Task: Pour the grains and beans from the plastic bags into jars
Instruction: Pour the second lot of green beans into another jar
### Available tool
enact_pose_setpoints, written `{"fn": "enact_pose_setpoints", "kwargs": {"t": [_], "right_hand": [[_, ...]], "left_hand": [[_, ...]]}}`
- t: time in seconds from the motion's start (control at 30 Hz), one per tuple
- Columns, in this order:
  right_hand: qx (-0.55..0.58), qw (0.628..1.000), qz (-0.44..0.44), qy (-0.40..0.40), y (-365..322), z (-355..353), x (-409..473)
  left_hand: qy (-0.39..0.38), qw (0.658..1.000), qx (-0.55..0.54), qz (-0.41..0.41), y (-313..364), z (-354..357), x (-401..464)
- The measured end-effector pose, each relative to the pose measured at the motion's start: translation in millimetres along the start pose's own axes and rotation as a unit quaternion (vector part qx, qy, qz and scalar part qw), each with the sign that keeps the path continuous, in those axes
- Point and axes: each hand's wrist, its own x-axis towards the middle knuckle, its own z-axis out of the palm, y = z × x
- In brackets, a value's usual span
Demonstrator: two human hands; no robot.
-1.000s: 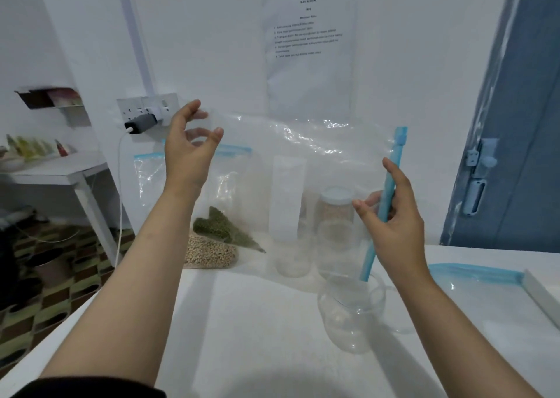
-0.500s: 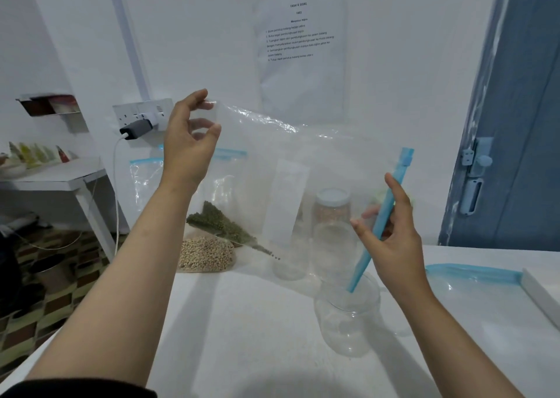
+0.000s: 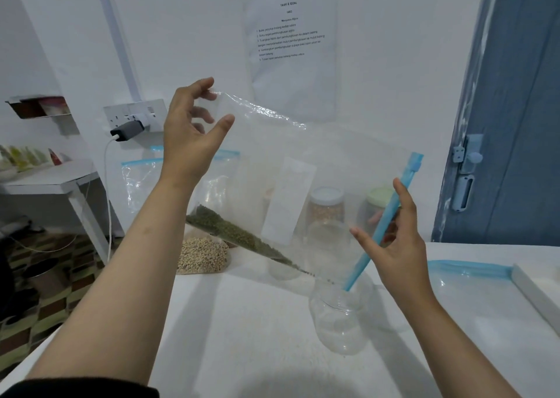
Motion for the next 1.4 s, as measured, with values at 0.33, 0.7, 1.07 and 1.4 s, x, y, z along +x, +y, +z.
{"fn": "enact_pose_setpoints", "kwargs": {"t": [0.33, 0.7, 1.07, 1.4], "right_hand": [[-0.011, 1.000, -0.001, -0.011, 4.4, -2.7, -4.9], [-0.025, 0.999, 0.006, -0.028, 15.3, -2.9, -10.2], [-0.063, 0.997, 0.013, -0.039, 17.9, -2.3, -13.0], [-0.074, 0.996, 0.023, -0.034, 14.1, -3.7, -14.0]], "left_hand": [[-0.005, 1.000, 0.006, 0.010, 1.3, 5.3, 2.8], [-0.021, 0.999, 0.010, 0.028, 9.8, 9.6, 7.1], [-0.034, 0.998, 0.027, 0.040, 16.8, 10.4, 7.5], [-0.041, 0.998, 0.021, 0.047, 18.8, 13.8, 8.1]]}}
